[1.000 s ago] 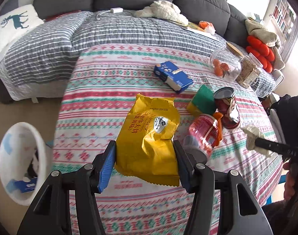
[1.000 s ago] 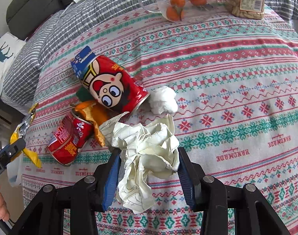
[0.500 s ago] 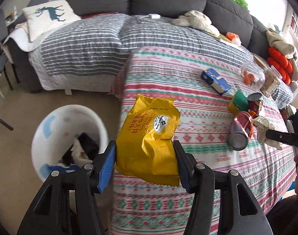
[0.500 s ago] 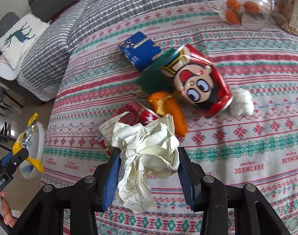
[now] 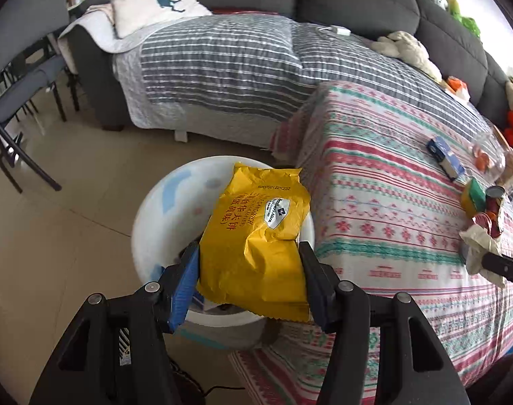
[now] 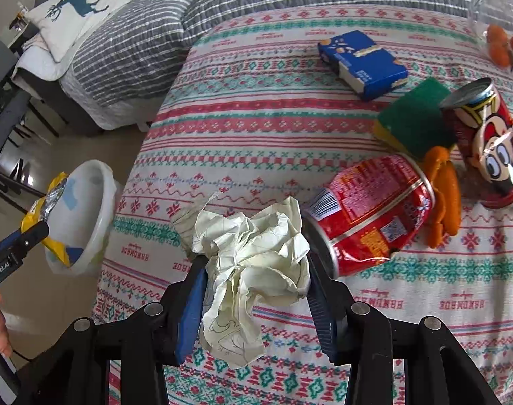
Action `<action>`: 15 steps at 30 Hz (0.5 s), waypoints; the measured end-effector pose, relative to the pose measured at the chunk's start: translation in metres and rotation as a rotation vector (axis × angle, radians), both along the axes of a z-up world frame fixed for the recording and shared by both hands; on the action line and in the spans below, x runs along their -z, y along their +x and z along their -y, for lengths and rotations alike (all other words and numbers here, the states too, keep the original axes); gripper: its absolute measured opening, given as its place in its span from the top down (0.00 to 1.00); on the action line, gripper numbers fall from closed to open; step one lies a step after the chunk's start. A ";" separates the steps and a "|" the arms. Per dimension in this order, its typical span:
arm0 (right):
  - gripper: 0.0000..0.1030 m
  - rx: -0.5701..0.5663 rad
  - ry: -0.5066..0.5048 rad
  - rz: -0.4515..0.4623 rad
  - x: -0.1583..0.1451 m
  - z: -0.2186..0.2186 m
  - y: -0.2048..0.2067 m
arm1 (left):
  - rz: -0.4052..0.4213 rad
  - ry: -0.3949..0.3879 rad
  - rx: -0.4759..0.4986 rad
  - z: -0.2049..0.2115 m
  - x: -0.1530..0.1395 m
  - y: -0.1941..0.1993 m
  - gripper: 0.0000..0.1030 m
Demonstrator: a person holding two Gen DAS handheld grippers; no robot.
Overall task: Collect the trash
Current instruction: 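Drop the yellow bag into the white bin with the left gripper while the right drops the tissue in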
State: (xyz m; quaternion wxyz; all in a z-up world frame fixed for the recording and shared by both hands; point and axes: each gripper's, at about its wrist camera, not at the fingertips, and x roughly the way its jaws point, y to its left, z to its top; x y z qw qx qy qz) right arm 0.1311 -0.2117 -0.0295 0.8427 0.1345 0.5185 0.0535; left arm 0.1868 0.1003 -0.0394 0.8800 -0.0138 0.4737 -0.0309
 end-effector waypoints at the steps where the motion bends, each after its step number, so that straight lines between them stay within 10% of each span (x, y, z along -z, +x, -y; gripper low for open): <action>1: 0.52 -0.004 -0.001 0.004 0.000 -0.003 0.001 | 0.000 0.001 -0.008 -0.003 0.001 0.001 0.40; 15: 0.52 -0.115 -0.018 0.006 -0.004 -0.075 0.023 | -0.074 0.066 -0.119 -0.045 0.008 -0.017 0.06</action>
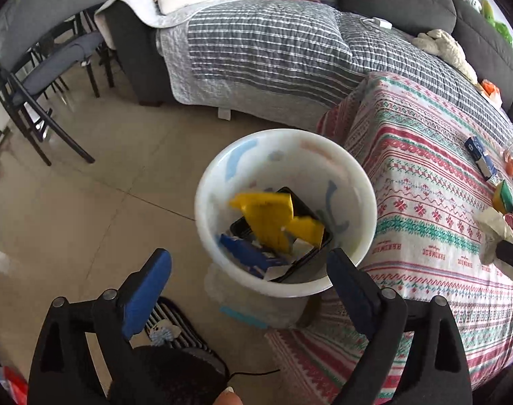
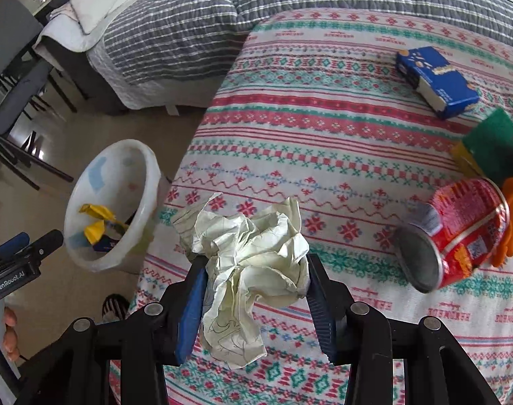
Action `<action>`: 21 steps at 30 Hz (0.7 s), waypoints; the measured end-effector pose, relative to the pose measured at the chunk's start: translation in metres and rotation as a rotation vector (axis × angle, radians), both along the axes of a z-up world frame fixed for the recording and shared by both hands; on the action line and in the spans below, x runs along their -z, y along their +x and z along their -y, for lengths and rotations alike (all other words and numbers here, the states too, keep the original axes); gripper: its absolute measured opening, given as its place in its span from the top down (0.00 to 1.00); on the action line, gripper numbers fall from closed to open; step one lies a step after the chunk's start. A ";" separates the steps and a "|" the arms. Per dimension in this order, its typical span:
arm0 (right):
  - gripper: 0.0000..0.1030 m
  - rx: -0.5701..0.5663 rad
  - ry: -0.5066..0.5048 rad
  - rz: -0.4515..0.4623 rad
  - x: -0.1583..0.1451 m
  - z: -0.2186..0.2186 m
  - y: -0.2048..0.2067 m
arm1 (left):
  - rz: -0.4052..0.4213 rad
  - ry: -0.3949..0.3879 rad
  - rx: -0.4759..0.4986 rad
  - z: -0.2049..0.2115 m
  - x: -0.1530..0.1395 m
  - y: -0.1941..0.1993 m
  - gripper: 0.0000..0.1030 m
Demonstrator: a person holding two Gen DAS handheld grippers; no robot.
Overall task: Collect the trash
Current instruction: 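Drop the yellow bag into the white bin with the left gripper while the right drops the tissue in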
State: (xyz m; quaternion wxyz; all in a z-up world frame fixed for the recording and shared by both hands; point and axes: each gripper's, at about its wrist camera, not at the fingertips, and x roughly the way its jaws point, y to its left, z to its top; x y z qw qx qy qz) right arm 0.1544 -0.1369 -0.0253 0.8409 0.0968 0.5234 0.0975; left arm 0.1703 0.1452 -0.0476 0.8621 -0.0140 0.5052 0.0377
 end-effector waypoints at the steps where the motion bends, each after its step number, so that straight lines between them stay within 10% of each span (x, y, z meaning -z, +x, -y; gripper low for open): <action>1: 0.52 -0.014 0.007 -0.003 0.001 -0.010 0.005 | -0.002 0.001 -0.002 -0.004 0.000 -0.002 0.04; 21: 0.49 -0.133 -0.003 -0.020 0.027 -0.140 0.072 | -0.005 -0.003 -0.056 -0.049 -0.004 -0.022 0.03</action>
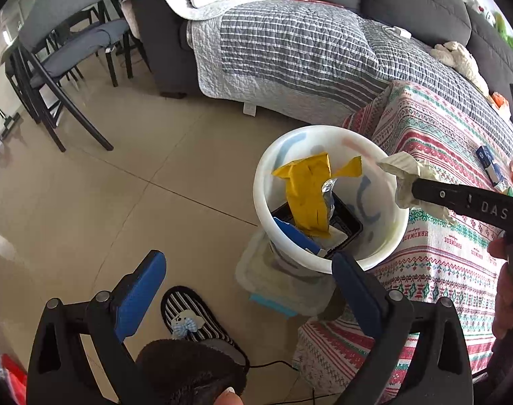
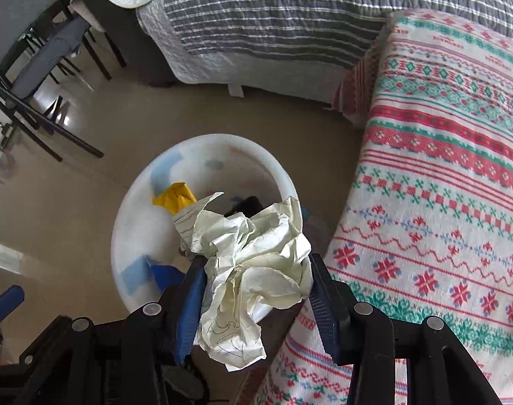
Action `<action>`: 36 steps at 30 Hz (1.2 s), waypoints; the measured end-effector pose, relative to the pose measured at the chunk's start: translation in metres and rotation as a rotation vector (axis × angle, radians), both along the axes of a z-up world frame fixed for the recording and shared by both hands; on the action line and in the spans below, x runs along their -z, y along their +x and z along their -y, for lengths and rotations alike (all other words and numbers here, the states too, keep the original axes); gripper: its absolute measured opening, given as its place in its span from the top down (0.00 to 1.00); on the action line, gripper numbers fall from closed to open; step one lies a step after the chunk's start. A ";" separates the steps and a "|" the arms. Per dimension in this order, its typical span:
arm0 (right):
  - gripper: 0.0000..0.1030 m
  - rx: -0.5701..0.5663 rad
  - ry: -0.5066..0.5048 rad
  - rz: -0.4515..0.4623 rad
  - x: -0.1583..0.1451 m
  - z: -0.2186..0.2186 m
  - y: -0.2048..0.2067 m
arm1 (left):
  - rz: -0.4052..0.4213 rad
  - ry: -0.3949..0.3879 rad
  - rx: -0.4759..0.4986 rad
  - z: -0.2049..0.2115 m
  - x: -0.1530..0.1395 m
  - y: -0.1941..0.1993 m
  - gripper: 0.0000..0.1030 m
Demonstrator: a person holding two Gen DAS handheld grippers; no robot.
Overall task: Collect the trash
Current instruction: 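Drop the yellow bag into the white bin with the left gripper while the right drops the tissue in, then move both grippers back over the cloth toward the red cans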
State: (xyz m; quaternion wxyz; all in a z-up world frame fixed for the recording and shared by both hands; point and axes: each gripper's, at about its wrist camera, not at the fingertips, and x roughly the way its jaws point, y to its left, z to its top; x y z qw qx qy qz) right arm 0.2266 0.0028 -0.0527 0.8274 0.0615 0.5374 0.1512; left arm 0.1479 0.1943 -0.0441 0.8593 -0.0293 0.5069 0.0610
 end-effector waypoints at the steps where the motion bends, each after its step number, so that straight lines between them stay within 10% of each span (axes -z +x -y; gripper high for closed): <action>1: 0.48 -0.001 0.000 0.002 -0.001 -0.001 0.001 | 0.000 0.000 0.000 0.000 0.000 0.000 0.03; 9: 0.23 -0.010 0.044 0.044 -0.017 -0.001 0.002 | -0.001 -0.002 0.012 0.002 -0.002 -0.002 0.03; 36: 0.01 0.088 -0.252 0.146 -0.035 0.142 -0.091 | 0.071 -0.054 0.136 0.067 -0.023 -0.012 0.00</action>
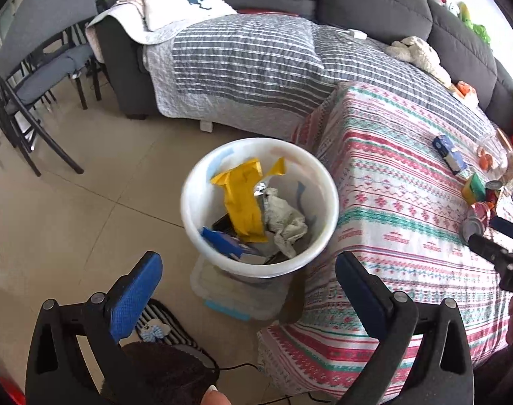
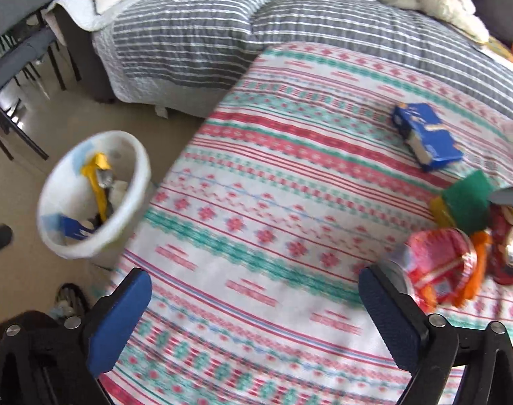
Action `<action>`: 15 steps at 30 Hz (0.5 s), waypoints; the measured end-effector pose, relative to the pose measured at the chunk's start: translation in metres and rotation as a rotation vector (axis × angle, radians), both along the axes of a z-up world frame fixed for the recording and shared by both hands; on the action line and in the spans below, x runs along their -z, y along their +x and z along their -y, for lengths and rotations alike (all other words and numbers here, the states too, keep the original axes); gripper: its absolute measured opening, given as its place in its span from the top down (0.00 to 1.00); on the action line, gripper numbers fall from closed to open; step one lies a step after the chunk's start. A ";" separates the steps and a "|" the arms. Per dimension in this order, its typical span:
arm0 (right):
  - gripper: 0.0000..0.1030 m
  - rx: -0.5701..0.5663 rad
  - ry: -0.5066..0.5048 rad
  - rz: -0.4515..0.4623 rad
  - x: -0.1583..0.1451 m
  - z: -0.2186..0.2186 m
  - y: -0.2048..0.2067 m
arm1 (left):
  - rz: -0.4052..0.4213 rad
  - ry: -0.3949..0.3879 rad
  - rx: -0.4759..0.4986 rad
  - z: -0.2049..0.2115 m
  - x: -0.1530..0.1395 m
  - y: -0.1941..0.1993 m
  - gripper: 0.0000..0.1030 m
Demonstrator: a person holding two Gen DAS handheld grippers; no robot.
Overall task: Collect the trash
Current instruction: 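Move both grippers back over the cloth toward the red cans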
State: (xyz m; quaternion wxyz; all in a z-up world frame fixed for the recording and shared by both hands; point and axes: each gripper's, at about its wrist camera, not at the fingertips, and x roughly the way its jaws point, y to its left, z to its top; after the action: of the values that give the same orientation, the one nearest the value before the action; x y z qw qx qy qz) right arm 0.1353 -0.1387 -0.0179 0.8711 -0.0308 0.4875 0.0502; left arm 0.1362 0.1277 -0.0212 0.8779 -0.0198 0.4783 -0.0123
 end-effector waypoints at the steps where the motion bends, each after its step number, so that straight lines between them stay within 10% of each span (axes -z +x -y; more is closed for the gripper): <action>1: 0.01 0.005 -0.018 0.004 0.001 0.005 -0.003 | 0.004 -0.003 0.013 0.005 0.000 0.000 0.00; 15: 0.01 0.235 -0.050 0.023 -0.008 0.134 -0.033 | -0.008 -0.006 0.241 0.119 -0.001 0.004 0.00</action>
State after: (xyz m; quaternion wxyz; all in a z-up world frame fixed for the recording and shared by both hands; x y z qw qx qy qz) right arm 0.1024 -0.2723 -0.0102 0.8756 0.0042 0.4787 -0.0649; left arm 0.1401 0.0086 -0.0201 0.8680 0.0350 0.4808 -0.1190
